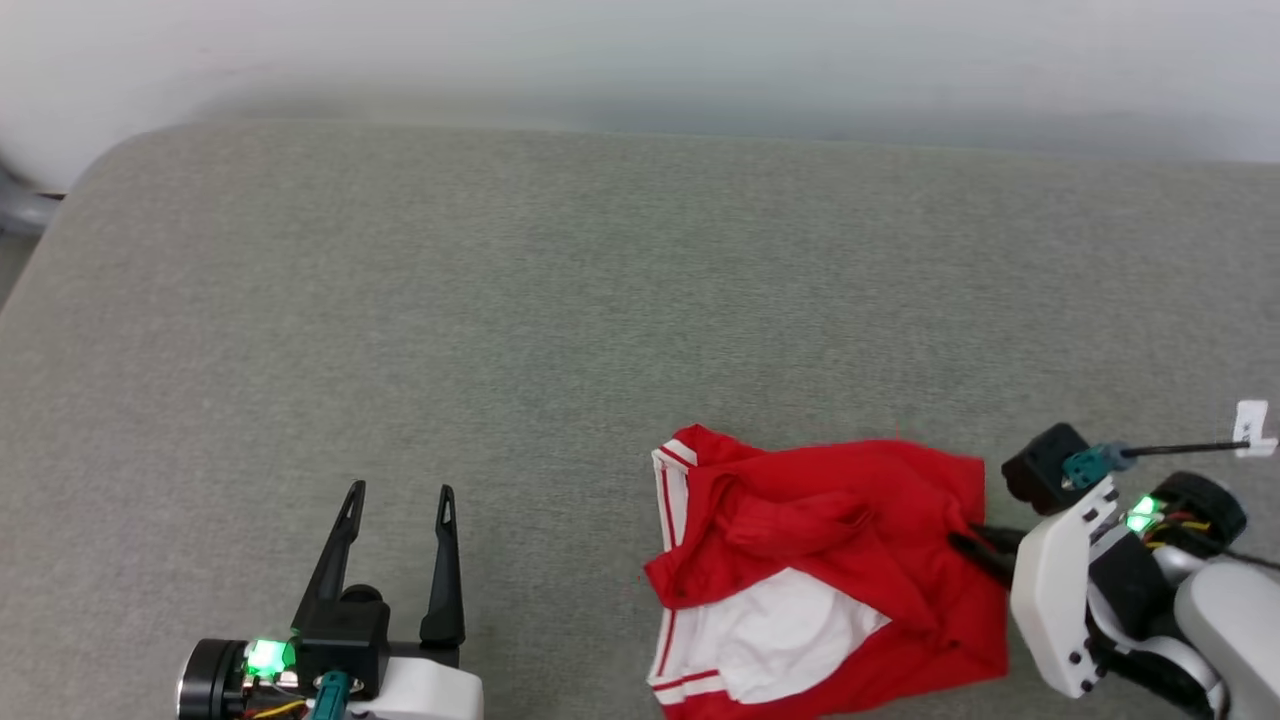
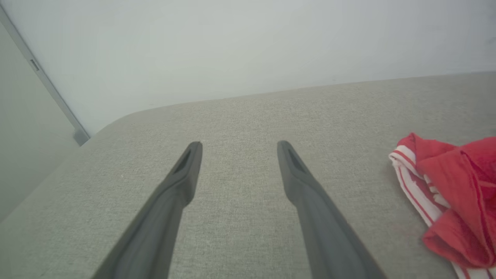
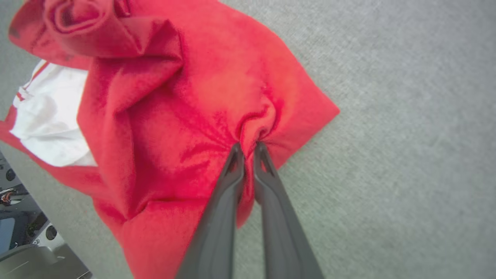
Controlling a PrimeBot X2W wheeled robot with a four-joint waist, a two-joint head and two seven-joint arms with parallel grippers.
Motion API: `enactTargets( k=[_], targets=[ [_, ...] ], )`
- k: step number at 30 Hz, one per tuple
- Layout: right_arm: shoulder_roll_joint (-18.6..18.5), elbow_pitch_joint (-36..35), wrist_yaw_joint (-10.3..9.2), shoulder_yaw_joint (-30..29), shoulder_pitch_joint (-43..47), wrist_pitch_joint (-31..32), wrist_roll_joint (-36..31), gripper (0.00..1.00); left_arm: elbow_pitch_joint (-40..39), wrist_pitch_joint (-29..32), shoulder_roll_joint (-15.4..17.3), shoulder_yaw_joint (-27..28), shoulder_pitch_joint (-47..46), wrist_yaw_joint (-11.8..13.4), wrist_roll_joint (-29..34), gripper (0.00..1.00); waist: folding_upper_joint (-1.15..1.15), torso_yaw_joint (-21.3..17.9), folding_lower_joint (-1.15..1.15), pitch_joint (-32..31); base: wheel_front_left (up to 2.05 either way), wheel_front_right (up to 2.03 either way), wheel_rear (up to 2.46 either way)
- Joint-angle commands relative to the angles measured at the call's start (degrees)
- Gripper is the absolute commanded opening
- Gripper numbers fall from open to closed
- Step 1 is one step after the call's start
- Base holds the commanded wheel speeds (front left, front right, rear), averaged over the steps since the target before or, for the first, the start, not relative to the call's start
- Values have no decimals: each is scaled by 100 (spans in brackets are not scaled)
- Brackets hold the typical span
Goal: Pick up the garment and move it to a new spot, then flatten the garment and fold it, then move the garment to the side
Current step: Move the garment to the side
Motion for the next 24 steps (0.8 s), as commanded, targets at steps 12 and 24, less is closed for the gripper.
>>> enactTargets(
  k=[12,24],
  targets=[
    [-685,-306,-11,-220,-540,-153,-279,0,-135,-12,65,34,-87,56,28,100,-1,-1279,0,254,0,0,0],
    [-923,144,-11,-758,-1239,-640,-464,0,-349,-12,274,171,-575,116,118,100,-1,-1937,0,1049,0,0,0]
  ],
)
